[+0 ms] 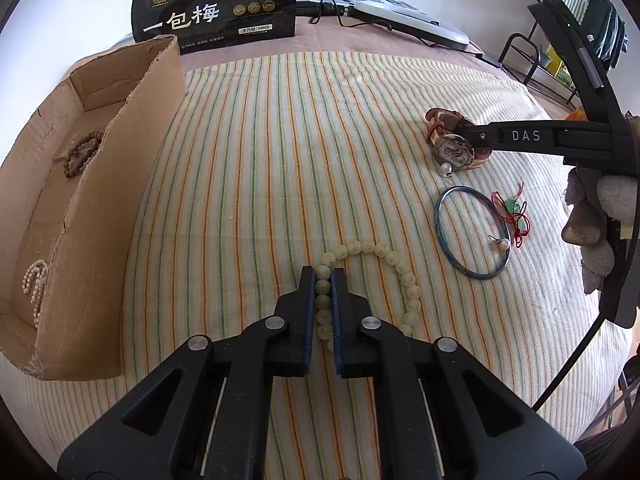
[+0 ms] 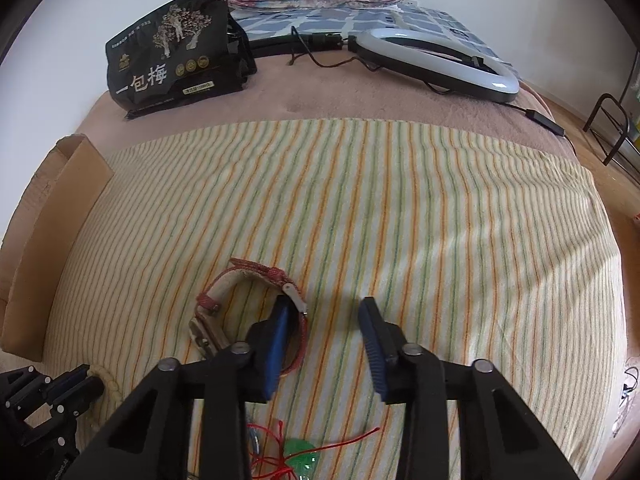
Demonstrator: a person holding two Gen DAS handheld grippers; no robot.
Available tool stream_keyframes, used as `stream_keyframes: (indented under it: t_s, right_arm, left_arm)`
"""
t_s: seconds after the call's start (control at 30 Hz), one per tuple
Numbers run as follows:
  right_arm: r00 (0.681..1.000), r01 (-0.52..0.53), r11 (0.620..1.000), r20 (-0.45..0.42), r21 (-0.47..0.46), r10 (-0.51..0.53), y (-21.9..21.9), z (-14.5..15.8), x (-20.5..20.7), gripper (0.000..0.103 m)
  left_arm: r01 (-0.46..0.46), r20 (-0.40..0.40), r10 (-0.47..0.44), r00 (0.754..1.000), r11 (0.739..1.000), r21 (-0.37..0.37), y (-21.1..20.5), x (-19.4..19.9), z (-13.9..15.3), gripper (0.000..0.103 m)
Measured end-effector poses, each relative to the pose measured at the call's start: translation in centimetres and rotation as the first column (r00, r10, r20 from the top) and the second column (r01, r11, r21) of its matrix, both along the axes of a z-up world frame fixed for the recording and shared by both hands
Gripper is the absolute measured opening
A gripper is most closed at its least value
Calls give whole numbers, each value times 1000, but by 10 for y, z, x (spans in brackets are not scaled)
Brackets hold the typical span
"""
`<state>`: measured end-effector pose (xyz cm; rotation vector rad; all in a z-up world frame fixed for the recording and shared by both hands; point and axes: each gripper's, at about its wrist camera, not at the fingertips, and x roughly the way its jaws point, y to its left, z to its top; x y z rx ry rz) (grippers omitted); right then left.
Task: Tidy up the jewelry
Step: 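Close the right tool on the red-strap watch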
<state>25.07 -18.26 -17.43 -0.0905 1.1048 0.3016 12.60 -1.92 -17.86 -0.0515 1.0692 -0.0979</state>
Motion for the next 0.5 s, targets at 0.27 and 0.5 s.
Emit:
stream_keyframes:
  t_s: [0.27,0.5]
  right_arm:
    - [999,-18,1000,41,4,18,5,11,-9,3]
    - [996,-12,1000,84,8,11,2,26,-14,3]
  left_arm:
    - [1,12,-1,1000,1000,3,0,-3,4,5]
    - [2,37,-1,999,1000,-9,1,-8,15,5]
